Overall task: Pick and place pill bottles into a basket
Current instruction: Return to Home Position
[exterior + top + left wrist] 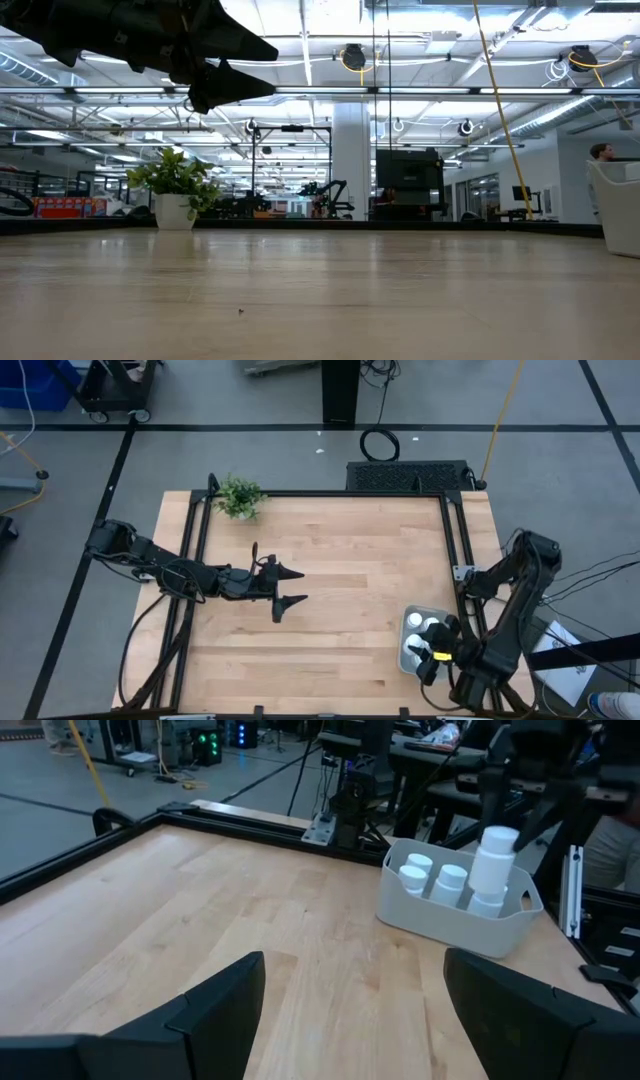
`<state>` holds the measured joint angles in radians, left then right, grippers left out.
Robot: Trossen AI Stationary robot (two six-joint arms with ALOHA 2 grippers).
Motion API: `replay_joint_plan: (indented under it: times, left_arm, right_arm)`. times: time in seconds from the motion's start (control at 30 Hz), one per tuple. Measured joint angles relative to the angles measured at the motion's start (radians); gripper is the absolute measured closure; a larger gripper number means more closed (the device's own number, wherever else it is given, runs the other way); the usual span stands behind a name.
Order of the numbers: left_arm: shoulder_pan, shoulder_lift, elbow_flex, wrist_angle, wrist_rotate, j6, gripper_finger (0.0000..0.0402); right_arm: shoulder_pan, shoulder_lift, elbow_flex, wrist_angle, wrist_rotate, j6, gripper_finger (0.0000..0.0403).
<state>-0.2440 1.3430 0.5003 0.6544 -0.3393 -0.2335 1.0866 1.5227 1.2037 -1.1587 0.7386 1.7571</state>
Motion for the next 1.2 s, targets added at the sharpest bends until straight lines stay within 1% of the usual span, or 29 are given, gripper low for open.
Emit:
replay_joint_plan:
  times: [0.1,0.17,0.3,0.6,0.83,0.93,1.03,1.2]
  left_arm:
    - [0.0,0.0,0.0,0.0,0.0,0.003,0.0092]
    - [0.0,0.0,0.0,0.0,0.001,0.003,0.0092]
    - [0.0,0.0,0.0,0.001,0.001,0.003,0.0092]
    - [0.0,0.0,0.0,0.001,0.001,0.002,0.0092]
    - [0.0,0.0,0.0,0.001,0.001,0.002,0.0092]
    - [0.0,0.0,0.0,0.001,0.001,0.002,0.0092]
    - [0.0,0.0,0.0,0.001,0.0,0.002,0.0092]
    - [0.0,0.0,0.0,0.001,0.0,0.002,0.0092]
  right_arm:
    - [0.0,0.015,-0.032,0.004,-0.015,0.049,0.0256]
    - [0.0,0.015,-0.065,0.01,-0.05,0.089,0.0256]
    - [0.0,0.015,-0.143,0.037,-0.062,0.135,0.0256]
    - [0.0,0.015,-0.28,0.186,-0.06,0.143,0.0256]
    - [0.0,0.015,-0.307,0.209,-0.022,0.142,0.0256]
    - [0.0,0.015,-0.307,0.209,0.015,0.131,0.0256]
    - [0.0,0.015,-0.308,0.215,0.02,0.115,0.0256]
    - [0.0,0.014,-0.352,0.302,0.019,0.115,0.0256]
